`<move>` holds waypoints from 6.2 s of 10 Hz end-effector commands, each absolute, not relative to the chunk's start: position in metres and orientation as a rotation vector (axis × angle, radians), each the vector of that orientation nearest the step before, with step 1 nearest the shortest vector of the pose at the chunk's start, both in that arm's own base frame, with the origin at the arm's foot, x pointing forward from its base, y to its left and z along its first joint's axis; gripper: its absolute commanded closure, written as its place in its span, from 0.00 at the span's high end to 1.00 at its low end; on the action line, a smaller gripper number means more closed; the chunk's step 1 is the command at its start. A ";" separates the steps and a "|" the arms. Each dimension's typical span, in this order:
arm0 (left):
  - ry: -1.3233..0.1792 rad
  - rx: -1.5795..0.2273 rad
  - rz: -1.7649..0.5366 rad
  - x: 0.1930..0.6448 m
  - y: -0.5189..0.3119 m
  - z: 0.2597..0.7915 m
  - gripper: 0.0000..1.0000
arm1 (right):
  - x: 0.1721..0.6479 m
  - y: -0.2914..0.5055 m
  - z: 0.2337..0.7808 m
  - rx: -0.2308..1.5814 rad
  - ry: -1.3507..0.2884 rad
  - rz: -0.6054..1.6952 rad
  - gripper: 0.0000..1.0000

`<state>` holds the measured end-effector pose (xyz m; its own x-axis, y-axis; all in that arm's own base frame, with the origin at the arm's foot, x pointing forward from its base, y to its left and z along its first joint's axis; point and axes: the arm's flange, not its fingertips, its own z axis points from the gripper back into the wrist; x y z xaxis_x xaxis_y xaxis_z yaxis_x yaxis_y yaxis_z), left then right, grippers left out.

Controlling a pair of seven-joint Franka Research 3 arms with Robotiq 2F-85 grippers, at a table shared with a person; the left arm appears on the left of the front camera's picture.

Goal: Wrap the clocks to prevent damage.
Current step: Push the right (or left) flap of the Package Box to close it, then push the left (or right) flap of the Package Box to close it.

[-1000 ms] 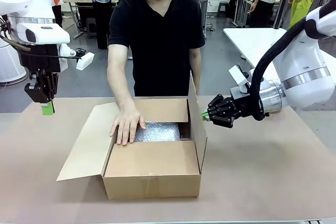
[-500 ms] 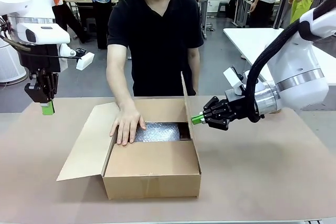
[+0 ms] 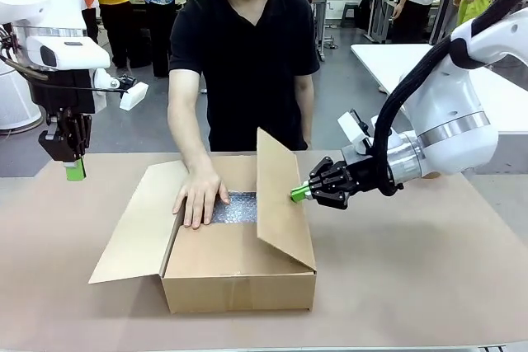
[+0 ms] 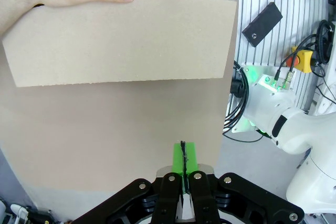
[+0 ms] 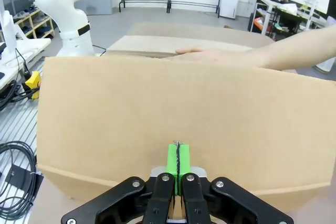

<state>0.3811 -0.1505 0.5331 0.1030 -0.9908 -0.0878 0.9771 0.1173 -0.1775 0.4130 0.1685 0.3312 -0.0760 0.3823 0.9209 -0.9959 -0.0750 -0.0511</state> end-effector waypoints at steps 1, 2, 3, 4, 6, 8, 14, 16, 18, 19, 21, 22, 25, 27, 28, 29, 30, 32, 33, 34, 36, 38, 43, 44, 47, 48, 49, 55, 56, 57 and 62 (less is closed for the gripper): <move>0.207 -0.093 -1.453 0.381 -0.151 0.536 0.00 | 0.420 0.182 0.317 0.905 -0.918 1.446 0.01; 0.207 -0.093 -1.453 0.381 -0.151 0.536 0.00 | 0.422 0.183 0.313 0.892 -0.908 1.449 0.01; 0.207 -0.093 -1.453 0.381 -0.151 0.536 0.00 | 0.424 0.182 0.306 0.889 -0.889 1.446 0.01; 0.207 -0.093 -1.453 0.381 -0.151 0.536 0.00 | 0.426 0.181 0.299 0.883 -0.871 1.435 0.01; 0.207 -0.093 -1.453 0.381 -0.151 0.536 0.00 | 0.427 0.179 0.296 0.879 -0.867 1.429 0.01; 0.207 -0.093 -1.453 0.381 -0.151 0.536 0.00 | 0.425 0.175 0.300 0.862 -0.853 1.487 0.01; 0.207 -0.093 -1.453 0.381 -0.151 0.536 0.00 | 0.421 0.176 0.314 0.924 -0.887 1.459 0.01; 0.207 -0.093 -1.453 0.381 -0.151 0.536 0.00 | 0.421 0.176 0.314 0.924 -0.887 1.459 0.01; 0.207 -0.093 -1.453 0.381 -0.151 0.536 0.00 | 0.421 0.176 0.314 0.924 -0.887 1.459 0.01; 0.207 -0.093 -1.453 0.381 -0.151 0.536 0.00 | 0.421 0.176 0.314 0.924 -0.887 1.459 0.01; 0.202 -0.081 -1.454 0.381 -0.151 0.533 0.00 | 0.421 0.176 0.314 0.924 -0.887 1.459 0.01; 0.032 -0.313 -1.583 0.384 -0.127 0.523 0.00 | 0.421 0.176 0.314 0.924 -0.887 1.459 0.01; -0.299 -0.511 -1.682 0.421 -0.064 0.508 0.00 | 0.421 0.176 0.314 0.924 -0.887 1.459 0.01; -0.459 -0.573 -1.649 0.410 -0.025 0.490 0.00 | 0.421 0.176 0.314 0.924 -0.887 1.459 0.01; -0.479 -0.585 -1.602 0.429 -0.012 0.493 0.00 | 0.421 0.176 0.314 0.924 -0.887 1.459 0.01; -0.515 -0.595 -1.546 0.412 0.007 0.476 0.00 | 0.421 0.176 0.314 0.924 -0.887 1.459 0.01; -0.570 -0.635 -1.501 0.402 0.023 0.460 0.00 | 0.421 0.176 0.314 0.924 -0.887 1.459 0.01; -0.581 -0.623 -1.437 0.415 0.030 0.465 0.00 | 0.421 0.176 0.314 0.924 -0.887 1.459 0.01; -0.570 -0.552 -1.413 0.395 0.027 0.468 0.00 | 0.421 0.176 0.314 0.924 -0.887 1.459 0.01; -0.542 -0.620 -1.447 0.413 0.036 0.461 0.00 | 0.421 0.176 0.314 0.924 -0.887 1.459 0.01; -0.542 -0.620 -1.447 0.413 0.036 0.461 0.00 | 0.421 0.176 0.314 0.924 -0.887 1.459 0.01; -0.542 -0.620 -1.447 0.413 0.036 0.461 0.00 | 0.421 0.176 0.314 0.924 -0.887 1.459 0.01; -0.784 -0.900 -1.349 0.429 0.057 0.419 0.00 | 0.421 0.176 0.314 0.924 -0.887 1.459 0.01; -0.846 -0.920 -1.385 0.430 0.056 0.398 0.00 | 0.421 0.176 0.314 0.924 -0.887 1.459 0.01; -0.800 -0.872 -1.441 0.432 0.045 0.340 0.00 | 0.421 0.176 0.314 0.924 -0.887 1.459 0.01; -0.799 -0.854 -1.452 0.438 0.043 0.329 0.00 | 0.421 0.176 0.314 0.924 -0.887 1.459 0.01; -0.820 -0.848 -1.461 0.434 0.040 0.318 0.00 | 0.421 0.176 0.314 0.924 -0.887 1.459 0.01; -0.793 -0.957 -1.452 0.422 0.007 0.316 0.00 | 0.421 0.176 0.314 0.924 -0.887 1.459 0.01; -0.801 -0.964 -1.454 0.416 -0.001 0.318 0.00 | 0.421 0.176 0.314 0.924 -0.887 1.459 0.01; -0.796 -0.978 -1.464 0.417 -0.010 0.321 0.00 | 0.421 0.176 0.314 0.924 -0.887 1.459 0.01; -0.803 -1.015 -1.476 0.411 -0.051 0.320 0.00 | 0.421 0.176 0.314 0.924 -0.887 1.459 0.01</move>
<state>0.4147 -0.0418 0.3196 -0.0290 -0.4105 0.9114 0.9814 -0.1847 -0.0520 0.4231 0.1752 0.3193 -0.0697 0.4070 0.9108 -0.9951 -0.0922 -0.0350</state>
